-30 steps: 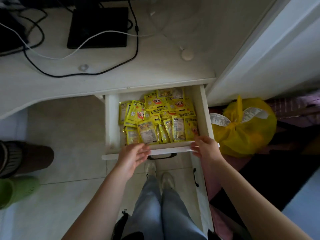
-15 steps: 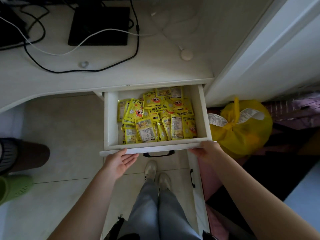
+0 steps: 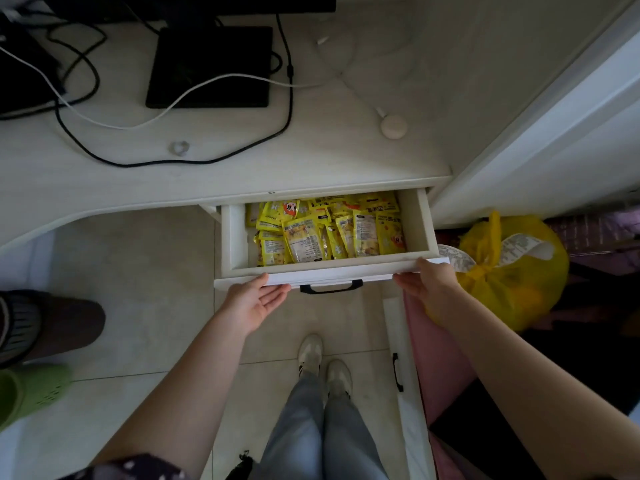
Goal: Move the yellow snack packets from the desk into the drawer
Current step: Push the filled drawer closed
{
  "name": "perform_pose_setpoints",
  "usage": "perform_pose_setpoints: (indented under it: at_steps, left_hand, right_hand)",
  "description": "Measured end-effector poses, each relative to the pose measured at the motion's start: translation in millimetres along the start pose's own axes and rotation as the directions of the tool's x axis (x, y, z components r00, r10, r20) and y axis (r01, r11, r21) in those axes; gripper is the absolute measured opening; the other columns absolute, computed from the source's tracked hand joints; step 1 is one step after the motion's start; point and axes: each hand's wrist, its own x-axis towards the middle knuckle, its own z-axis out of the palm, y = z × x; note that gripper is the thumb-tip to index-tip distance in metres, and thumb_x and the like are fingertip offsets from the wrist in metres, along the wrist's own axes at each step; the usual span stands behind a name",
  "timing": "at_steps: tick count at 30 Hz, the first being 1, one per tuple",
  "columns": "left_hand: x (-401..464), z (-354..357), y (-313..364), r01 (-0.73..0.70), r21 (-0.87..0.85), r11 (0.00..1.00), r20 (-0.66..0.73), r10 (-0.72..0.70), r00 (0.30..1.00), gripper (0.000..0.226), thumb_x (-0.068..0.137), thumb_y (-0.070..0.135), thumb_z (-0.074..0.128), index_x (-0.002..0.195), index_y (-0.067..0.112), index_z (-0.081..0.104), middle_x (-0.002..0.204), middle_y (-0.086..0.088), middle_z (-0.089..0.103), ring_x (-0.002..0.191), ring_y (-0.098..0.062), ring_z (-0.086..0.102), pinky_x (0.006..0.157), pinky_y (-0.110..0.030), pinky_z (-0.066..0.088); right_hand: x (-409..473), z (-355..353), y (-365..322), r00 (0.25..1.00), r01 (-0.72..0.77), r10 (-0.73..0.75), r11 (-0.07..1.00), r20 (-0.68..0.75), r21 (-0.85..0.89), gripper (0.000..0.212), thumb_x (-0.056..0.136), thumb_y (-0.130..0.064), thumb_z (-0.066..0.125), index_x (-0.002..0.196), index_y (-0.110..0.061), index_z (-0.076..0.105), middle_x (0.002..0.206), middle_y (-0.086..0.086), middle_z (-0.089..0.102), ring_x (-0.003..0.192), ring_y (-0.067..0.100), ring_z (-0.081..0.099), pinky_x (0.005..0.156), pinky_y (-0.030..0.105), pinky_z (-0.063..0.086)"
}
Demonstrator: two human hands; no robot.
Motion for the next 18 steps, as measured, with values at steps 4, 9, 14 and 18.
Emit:
perform_pose_setpoints:
  at_steps: [4,9,14,18]
  left_hand:
    - [11.1,16.0,27.2,-0.02,0.007,1.0,0.002,0.02,1.0,0.013,0.099,0.01,0.05,0.102,-0.002,0.056,0.097,-0.027,0.067,0.084,-0.034,0.07,0.068,-0.04,0.056]
    - [26.5,32.6,59.6,-0.041,0.0,0.999,0.055,0.041,0.998,0.011,0.096,0.0,0.05,0.105,-0.006,0.054,0.109,-0.028,0.062,0.088,-0.033,0.067,0.081,-0.038,0.051]
    - [32.1,46.1,82.9,-0.057,-0.009,0.998,0.106,0.058,0.993,0.014,0.093,-0.009,0.049,0.105,-0.007,0.054,0.117,-0.028,0.062,0.093,-0.03,0.067,0.086,-0.037,0.051]
    - [33.6,54.5,94.7,-0.074,0.001,0.997,0.119,0.074,0.99,0.014,0.092,-0.01,0.051,0.105,-0.007,0.055,0.125,-0.027,0.059,0.092,-0.026,0.067,0.091,-0.035,0.049]
  right_hand:
    - [10.0,16.4,-24.5,1.0,0.022,-0.022,0.999,0.016,-0.036,0.011,0.098,-0.01,0.045,0.106,-0.005,0.041,0.093,0.022,0.063,0.076,0.031,0.071,0.073,0.043,0.059]
    - [23.8,42.6,-48.2,0.996,0.08,-0.081,0.994,-0.019,-0.071,0.013,0.094,-0.003,0.045,0.081,-0.004,0.046,0.083,0.02,0.066,0.071,0.028,0.071,0.077,0.043,0.059]
    - [30.1,61.7,-70.4,0.996,0.091,-0.092,0.993,-0.006,-0.07,0.014,0.093,0.0,0.045,0.08,-0.006,0.046,0.084,0.017,0.064,0.078,0.026,0.07,0.079,0.042,0.058]
    - [32.9,69.7,-79.8,0.992,0.126,-0.126,0.991,0.017,-0.05,0.011,0.093,0.0,0.046,0.082,0.0,0.047,0.081,0.013,0.059,0.073,0.024,0.067,0.084,0.042,0.056]
